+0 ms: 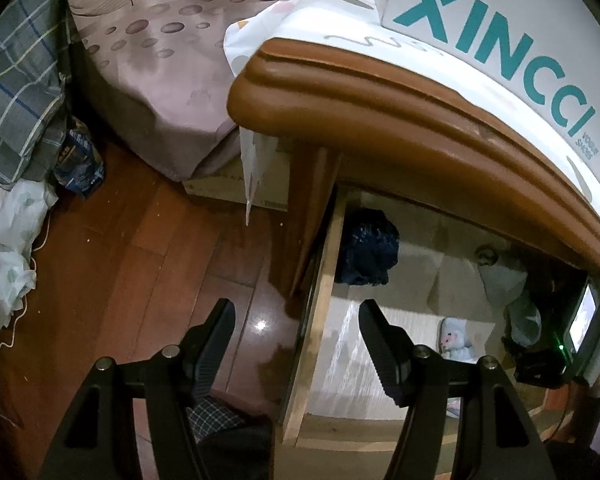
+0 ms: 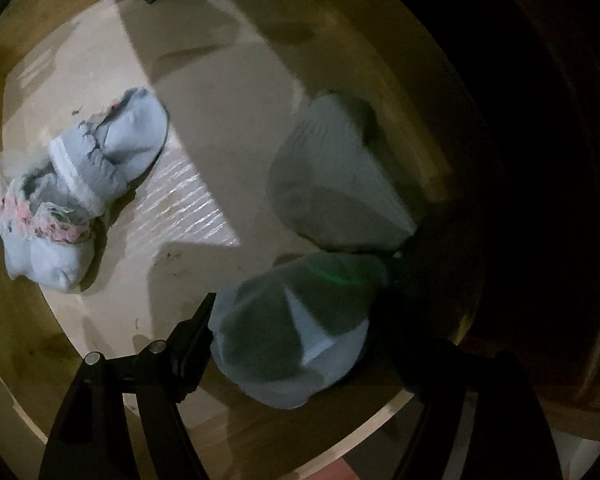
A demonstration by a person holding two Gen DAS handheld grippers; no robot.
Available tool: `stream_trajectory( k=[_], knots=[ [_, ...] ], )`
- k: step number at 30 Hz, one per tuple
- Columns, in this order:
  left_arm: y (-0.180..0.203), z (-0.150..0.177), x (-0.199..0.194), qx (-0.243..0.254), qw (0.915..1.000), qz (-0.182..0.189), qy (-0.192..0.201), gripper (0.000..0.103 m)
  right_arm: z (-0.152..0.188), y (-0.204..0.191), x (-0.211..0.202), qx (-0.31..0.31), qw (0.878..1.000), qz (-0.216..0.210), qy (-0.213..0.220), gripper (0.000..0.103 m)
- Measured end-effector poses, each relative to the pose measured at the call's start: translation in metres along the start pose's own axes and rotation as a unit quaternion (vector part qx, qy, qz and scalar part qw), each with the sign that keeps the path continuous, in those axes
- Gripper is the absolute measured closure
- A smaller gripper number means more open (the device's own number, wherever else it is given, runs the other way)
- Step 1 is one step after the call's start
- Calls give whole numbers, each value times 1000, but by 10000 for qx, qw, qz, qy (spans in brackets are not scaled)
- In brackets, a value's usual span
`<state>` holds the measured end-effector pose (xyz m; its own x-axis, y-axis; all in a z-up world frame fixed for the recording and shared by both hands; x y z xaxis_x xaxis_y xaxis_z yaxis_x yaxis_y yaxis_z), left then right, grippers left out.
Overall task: Take underwear out of drawer
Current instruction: 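Grasp the light blue cloth with the right gripper and lift it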
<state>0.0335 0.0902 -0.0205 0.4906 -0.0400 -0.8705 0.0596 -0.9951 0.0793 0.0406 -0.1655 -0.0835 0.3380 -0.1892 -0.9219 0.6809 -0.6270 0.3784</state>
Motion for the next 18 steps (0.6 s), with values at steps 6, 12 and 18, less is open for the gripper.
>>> stream_trajectory(
  k=[6,12,18],
  knots=[
    [1,1,-4,14,10000,37,29,37,-11,3,2,59,9996,282,-24,42],
    [6,4,-4,110,9999,63,16,37,-12,4,-2,319,9985,446,6,57],
    [11,5,-2,174,9998,93,-14,37,-12,7,-26,954,9953,14,165,66]
  ],
)
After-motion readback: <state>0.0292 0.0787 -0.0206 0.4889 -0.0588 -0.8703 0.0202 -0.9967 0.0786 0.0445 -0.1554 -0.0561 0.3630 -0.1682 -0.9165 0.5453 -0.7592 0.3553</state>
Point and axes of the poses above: each gripper's, at about its wrist camera, not at the fingertips, and x roughly the way its jaws point, y to its right, z to its underside, the point moved 1 cm from there along x, roughly the way its jaws point, and after that the axes turned 5 degrees about y, right-handed, at the moved point
